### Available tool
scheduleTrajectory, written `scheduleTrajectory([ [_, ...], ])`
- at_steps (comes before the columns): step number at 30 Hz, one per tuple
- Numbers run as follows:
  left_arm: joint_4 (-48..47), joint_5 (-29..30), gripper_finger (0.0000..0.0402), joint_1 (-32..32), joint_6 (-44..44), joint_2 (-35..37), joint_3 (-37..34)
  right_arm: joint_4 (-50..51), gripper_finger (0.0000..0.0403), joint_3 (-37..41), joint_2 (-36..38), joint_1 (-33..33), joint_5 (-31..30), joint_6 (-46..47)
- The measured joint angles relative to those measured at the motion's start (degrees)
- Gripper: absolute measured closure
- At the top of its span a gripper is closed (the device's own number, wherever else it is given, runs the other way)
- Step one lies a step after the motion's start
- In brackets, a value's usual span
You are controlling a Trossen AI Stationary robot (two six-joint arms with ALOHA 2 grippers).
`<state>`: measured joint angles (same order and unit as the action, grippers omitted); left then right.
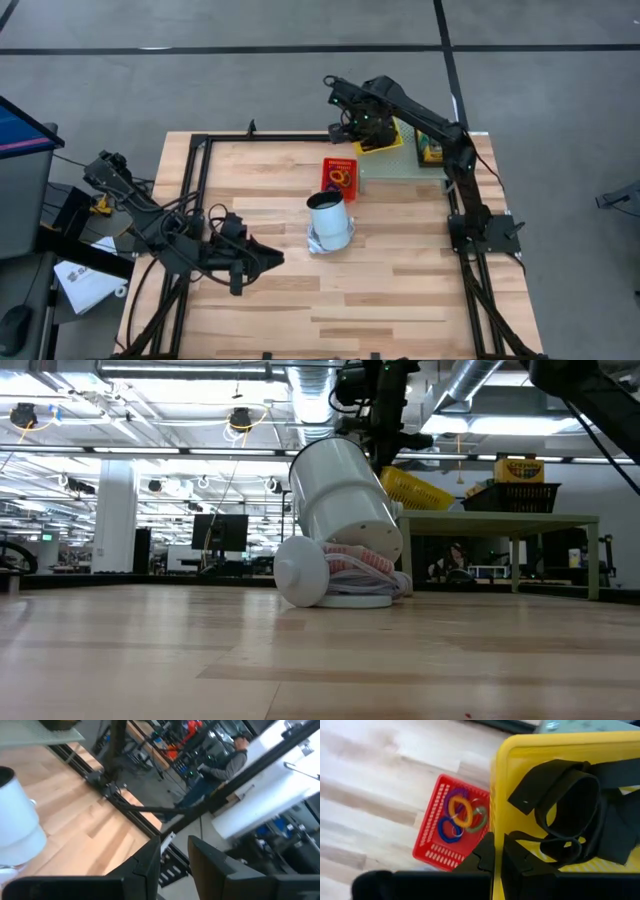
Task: Pick & Place Office Desk Supplies
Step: Put the yellow bin on the shelf
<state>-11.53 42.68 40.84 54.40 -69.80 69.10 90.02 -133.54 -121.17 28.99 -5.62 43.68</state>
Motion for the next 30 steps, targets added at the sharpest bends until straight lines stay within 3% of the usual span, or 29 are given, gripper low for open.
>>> scheduleTrajectory([
  [11,0.0,-3.64,0.0308,0.62,-1.71,0.0,0.0,0.0,0.04,-0.1,-0.9,2.17,-0.92,5.19],
  [30,0.08,-3.59,0.0308,0.62,-0.47,0.0,0.0,-0.11,0.0393,-0.06,-3.73,6.05,0.33,0.9],
])
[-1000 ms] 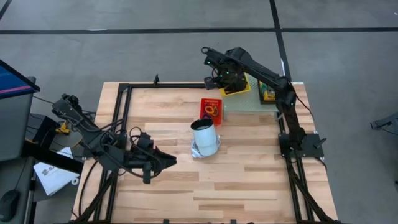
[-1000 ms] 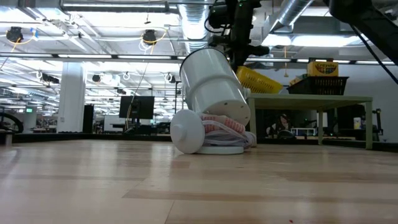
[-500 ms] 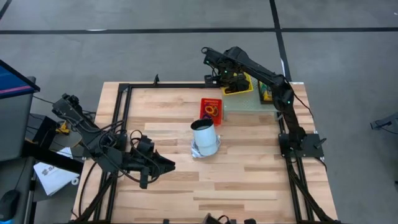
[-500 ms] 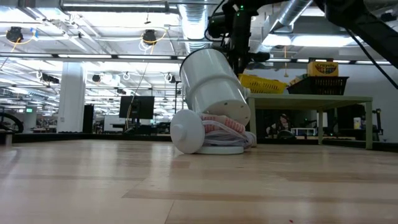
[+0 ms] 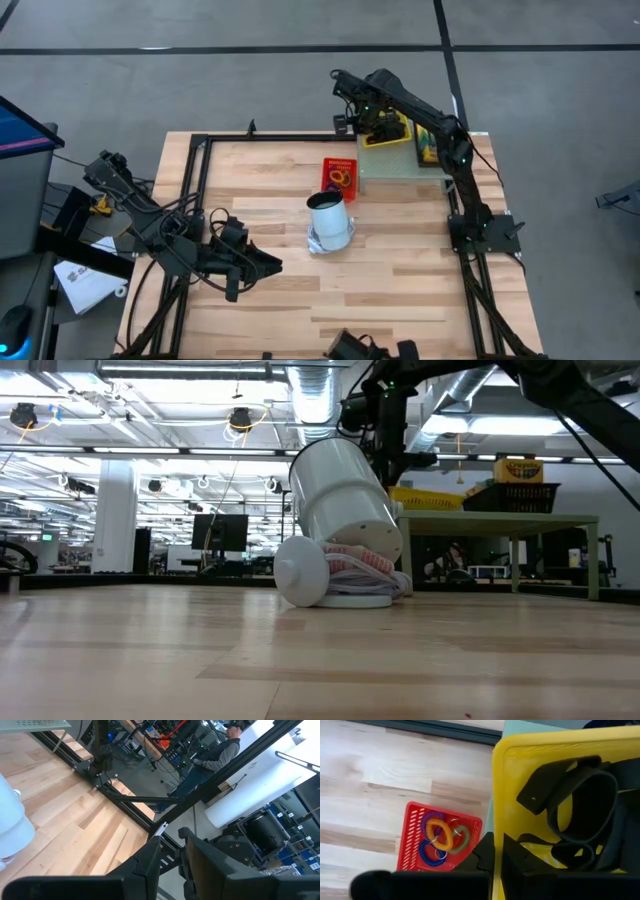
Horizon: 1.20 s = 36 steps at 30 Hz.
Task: Pick & Place Office Desk Supplies
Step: Put the yellow bin on the shelf
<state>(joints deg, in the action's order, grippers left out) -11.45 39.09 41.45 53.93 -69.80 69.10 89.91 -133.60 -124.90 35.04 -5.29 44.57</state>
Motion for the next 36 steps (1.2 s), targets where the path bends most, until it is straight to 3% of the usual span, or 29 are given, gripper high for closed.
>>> scheduleTrajectory([
  [9,-0.02,0.02,0.0308,0.0,0.33,0.0,0.0,-3.64,0.0338,0.0,0.02,-0.45,0.6,-0.17],
  [36,-0.08,0.04,0.0308,0.0,1.62,0.0,0.0,-5.16,0.0331,-0.02,0.06,1.54,-2.52,-1.96],
])
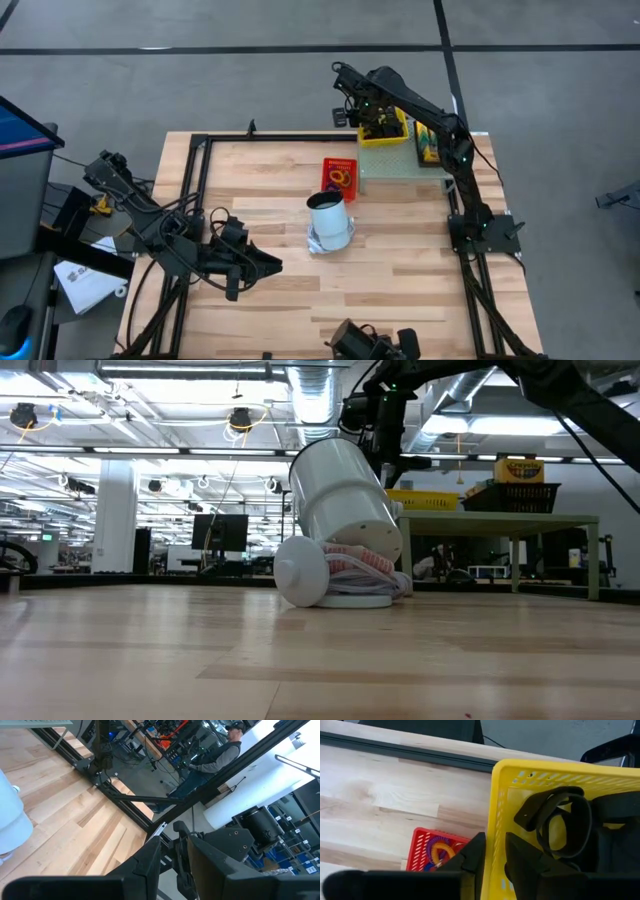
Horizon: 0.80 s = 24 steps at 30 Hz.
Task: Pick & Place Office Desk Supplies
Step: Put the yellow bin on the shelf, then adjust the white adjustable surface light
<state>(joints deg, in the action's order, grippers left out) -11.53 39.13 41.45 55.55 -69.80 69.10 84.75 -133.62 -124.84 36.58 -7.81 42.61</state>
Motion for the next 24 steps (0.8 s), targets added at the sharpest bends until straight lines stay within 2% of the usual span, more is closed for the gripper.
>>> scheduleTrajectory([
  [8,0.0,0.02,0.0308,0.0,0.04,0.0,0.0,0.47,0.0328,-0.03,0.47,0.47,0.01,-0.06],
  [18,0.0,0.04,0.0308,0.0,0.22,0.0,0.0,-0.15,0.0306,-0.07,3.73,1.63,-3.35,0.47],
  [24,-0.01,0.04,0.0308,0.0,-0.02,0.0,0.0,-6.41,0.0299,-0.05,6.56,1.17,-4.16,0.41],
])
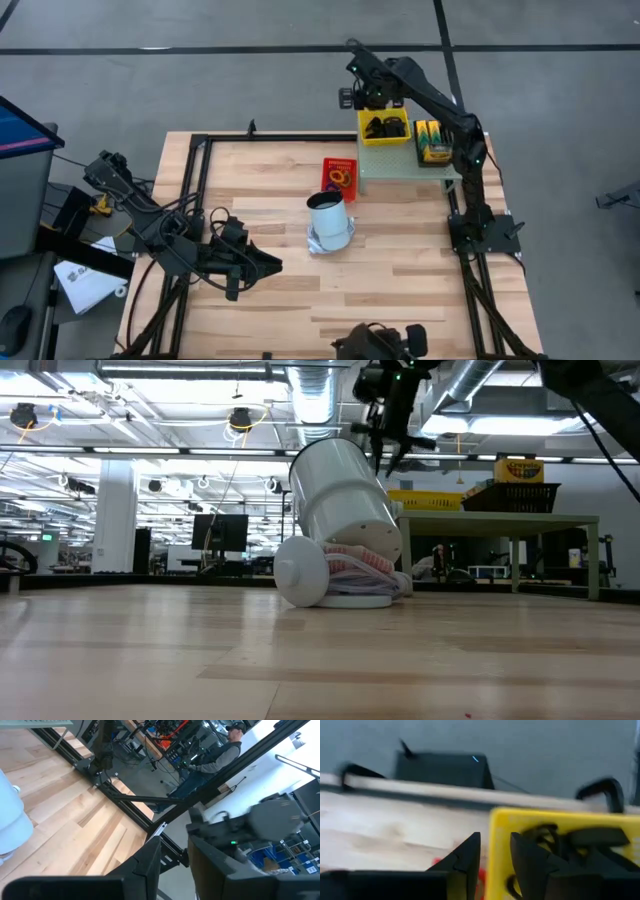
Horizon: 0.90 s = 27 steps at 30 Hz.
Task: Pick & Place Office Desk Supplies
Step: Adjust the white adjustable surface light
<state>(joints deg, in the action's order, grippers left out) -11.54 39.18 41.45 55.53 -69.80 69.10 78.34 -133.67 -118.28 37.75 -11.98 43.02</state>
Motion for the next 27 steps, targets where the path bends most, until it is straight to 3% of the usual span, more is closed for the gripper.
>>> scheduleTrajectory([
  [8,-4.18,-0.02,0.0308,0.0,-1.27,0.0,0.0,-9.54,0.03,0.0,7.75,-5.36,4.25,-9.52],
  [12,-9.18,-0.02,0.0308,0.0,0.5,0.0,0.0,-4.14,0.03,-0.02,12.56,-11.4,4.56,-15.21],
  [16,-12.65,0.1,0.0308,-0.24,3.47,-0.02,0.0,3.27,0.03,0.01,16.43,-19.08,2.66,-12.25],
  [21,-13.18,0.05,0.0308,-4.37,3.38,-0.02,0.0,7.54,0.03,-0.02,21.72,-32.14,-9.45,-3.86],
  [27,-16.97,-0.66,0.0338,-15.96,5.28,-0.02,0.0,11.75,0.03,-0.02,25.34,-48.68,-26.34,13.28],
])
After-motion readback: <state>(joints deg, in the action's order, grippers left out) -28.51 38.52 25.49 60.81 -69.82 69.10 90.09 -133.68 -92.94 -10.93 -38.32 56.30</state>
